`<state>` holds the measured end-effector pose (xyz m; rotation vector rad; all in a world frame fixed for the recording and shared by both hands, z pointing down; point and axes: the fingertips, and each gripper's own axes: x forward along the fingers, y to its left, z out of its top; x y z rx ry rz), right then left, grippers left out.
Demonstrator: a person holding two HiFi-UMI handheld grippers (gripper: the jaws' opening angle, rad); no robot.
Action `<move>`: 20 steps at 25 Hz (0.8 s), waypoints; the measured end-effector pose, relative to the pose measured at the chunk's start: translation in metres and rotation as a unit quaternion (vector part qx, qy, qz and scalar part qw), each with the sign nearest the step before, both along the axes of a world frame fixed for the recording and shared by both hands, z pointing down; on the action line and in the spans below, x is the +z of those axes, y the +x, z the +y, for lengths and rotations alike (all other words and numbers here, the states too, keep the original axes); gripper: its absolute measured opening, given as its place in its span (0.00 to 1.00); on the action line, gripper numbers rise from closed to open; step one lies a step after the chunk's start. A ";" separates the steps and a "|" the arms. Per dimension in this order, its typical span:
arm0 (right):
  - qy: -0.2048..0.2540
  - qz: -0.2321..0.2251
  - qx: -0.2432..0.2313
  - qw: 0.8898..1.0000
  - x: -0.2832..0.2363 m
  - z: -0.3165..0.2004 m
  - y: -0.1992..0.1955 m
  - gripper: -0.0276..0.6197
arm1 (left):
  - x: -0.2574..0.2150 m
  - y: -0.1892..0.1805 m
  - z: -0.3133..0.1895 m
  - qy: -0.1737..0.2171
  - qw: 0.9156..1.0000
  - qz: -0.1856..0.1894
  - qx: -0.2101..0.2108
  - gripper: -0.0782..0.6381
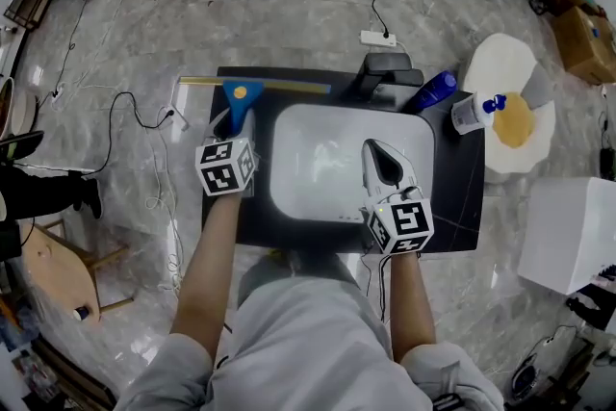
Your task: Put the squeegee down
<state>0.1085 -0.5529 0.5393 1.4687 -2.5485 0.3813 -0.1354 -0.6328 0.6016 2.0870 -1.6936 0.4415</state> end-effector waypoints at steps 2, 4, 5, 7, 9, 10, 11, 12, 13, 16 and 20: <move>-0.006 0.002 -0.002 1.000 0.006 -0.004 0.001 0.05 | 0.014 0.003 -0.005 -0.013 1.000 -0.005 -0.001 0.29; -0.011 0.006 -0.005 1.000 0.013 -0.008 0.002 0.05 | 0.028 0.005 -0.011 -0.025 1.000 -0.002 -0.006 0.29; -0.014 0.008 -0.006 1.000 0.016 -0.009 0.003 0.05 | 0.034 0.006 -0.014 -0.031 0.999 0.000 -0.009 0.29; -0.017 0.011 -0.009 1.000 0.022 -0.012 0.003 0.05 | 0.045 0.007 -0.021 -0.042 0.999 -0.001 -0.011 0.29; -0.017 0.014 -0.011 1.000 0.025 -0.015 0.004 0.05 | 0.054 0.009 -0.028 -0.050 0.999 -0.007 -0.010 0.29; -0.017 0.015 -0.011 1.000 0.027 -0.017 0.006 0.05 | 0.057 0.012 -0.031 -0.053 0.998 -0.009 -0.009 0.29; -0.019 0.014 -0.010 1.000 0.029 -0.019 0.008 0.05 | 0.061 0.014 -0.034 -0.057 0.998 -0.010 -0.008 0.29; -0.021 0.014 -0.010 1.000 0.031 -0.021 0.010 0.05 | 0.065 0.017 -0.036 -0.060 0.998 -0.010 -0.007 0.29; -0.025 0.014 -0.009 1.000 0.033 -0.024 0.012 0.05 | 0.070 0.018 -0.038 -0.064 0.998 -0.009 -0.007 0.29; -0.033 0.015 -0.008 0.999 0.039 -0.028 0.014 0.05 | 0.082 0.021 -0.043 -0.078 0.997 -0.005 -0.009 0.29; -0.039 0.016 -0.005 0.999 0.046 -0.031 0.019 0.05 | 0.094 0.028 -0.045 -0.093 0.996 -0.012 -0.004 0.29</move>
